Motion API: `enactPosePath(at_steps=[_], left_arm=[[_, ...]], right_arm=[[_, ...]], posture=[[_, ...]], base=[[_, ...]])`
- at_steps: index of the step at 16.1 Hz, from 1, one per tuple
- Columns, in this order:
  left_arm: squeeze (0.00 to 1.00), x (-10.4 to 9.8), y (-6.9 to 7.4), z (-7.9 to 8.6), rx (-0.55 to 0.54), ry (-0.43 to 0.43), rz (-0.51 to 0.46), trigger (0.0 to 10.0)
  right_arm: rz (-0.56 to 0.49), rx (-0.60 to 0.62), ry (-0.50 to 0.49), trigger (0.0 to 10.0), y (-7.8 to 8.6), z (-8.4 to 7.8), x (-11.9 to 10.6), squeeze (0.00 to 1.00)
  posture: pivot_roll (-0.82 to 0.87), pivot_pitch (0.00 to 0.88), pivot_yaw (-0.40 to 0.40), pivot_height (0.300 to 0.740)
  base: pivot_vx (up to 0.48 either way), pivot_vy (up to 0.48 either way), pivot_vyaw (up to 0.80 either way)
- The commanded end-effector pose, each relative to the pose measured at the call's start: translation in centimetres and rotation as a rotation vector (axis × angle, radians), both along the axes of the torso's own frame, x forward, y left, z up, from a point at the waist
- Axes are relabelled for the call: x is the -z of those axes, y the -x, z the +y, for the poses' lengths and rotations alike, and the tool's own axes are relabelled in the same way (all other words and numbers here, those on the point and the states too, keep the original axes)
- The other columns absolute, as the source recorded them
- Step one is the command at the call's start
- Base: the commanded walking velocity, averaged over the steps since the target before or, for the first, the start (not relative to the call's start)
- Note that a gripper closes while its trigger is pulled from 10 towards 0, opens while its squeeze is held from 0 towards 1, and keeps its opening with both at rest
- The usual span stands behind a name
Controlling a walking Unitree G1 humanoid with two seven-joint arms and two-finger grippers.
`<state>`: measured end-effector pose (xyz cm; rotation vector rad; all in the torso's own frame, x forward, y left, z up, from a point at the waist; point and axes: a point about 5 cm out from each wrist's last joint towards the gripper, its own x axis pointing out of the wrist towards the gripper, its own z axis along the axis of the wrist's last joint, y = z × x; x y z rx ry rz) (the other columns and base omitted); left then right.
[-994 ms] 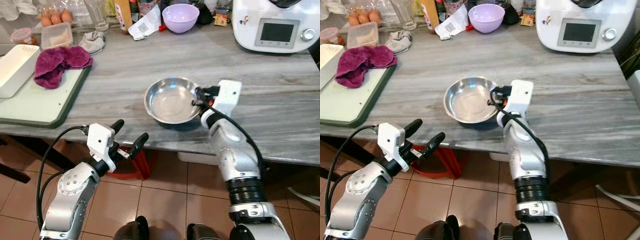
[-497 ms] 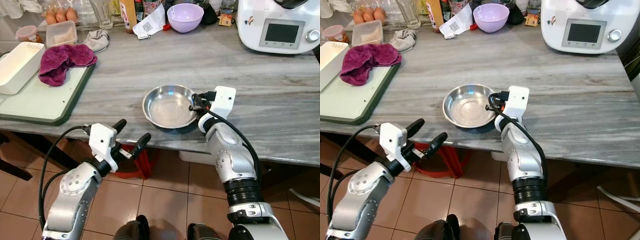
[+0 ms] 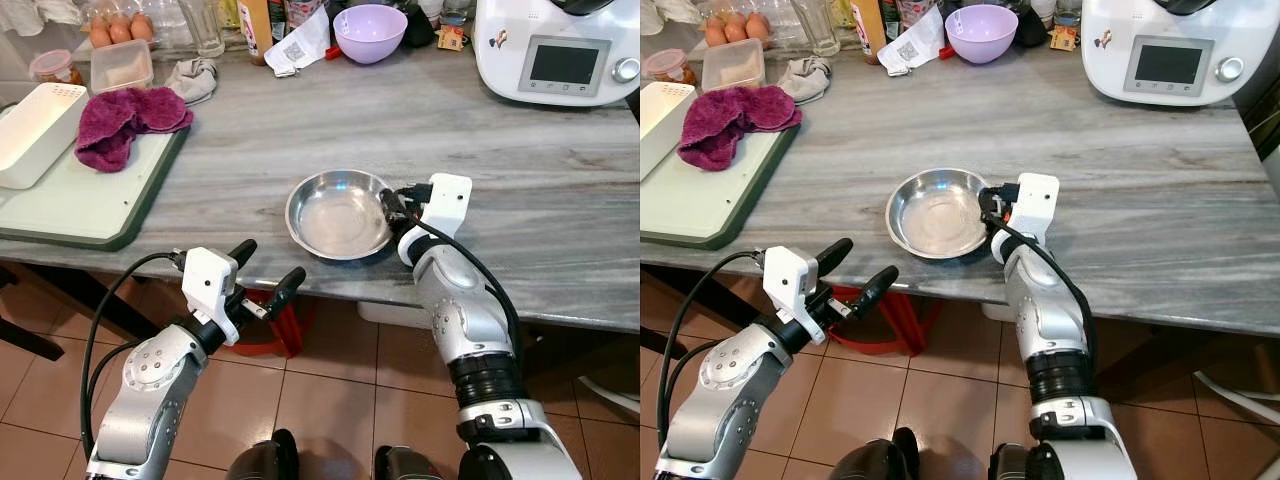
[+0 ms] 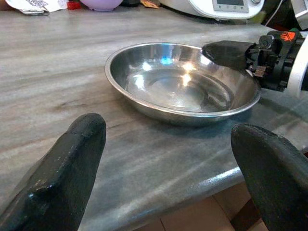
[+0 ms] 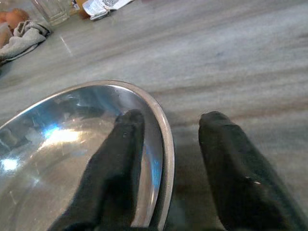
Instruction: Setting the table
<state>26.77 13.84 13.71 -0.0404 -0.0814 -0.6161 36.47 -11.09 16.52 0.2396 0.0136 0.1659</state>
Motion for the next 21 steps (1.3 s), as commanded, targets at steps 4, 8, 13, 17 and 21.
enactPosePath(at_steps=[4,8,13,17,21], left_arm=[[0.00,0.1,0.1,-0.3,0.013,-0.012,0.000,10.0],[0.00,-0.1,0.1,-0.4,0.003,0.001,-0.007,10.0],[0.00,-1.0,-0.7,-0.9,-0.075,0.054,-0.043,10.0],[0.00,-1.0,-1.2,-0.9,-0.162,0.077,-0.038,10.0],[0.00,-0.6,-2.0,-0.3,-0.269,0.047,-0.020,10.0]], right_arm=[[-0.056,0.000,-0.026,10.0,-0.1,0.3,-1.3,1.00],[-0.149,0.007,0.060,10.0,0.4,0.1,-2.6,1.00],[-0.259,0.079,0.082,10.0,1.5,-1.7,-4.3,1.00],[-0.278,0.098,0.132,10.0,2.9,-2.4,-4.3,1.00],[-0.273,0.097,0.167,10.0,4.5,-3.2,-4.0,1.00]], posture=[[-0.14,0.205,0.052,0.740],[-0.14,0.208,0.052,0.740],[-0.14,0.215,0.049,0.740],[-0.15,0.219,0.049,0.740],[-0.15,0.219,0.049,0.740]], base=[[0.000,0.000,0.00],[0.000,0.000,0.00],[0.000,0.000,0.00],[0.000,0.000,0.00],[0.000,0.000,0.00]])
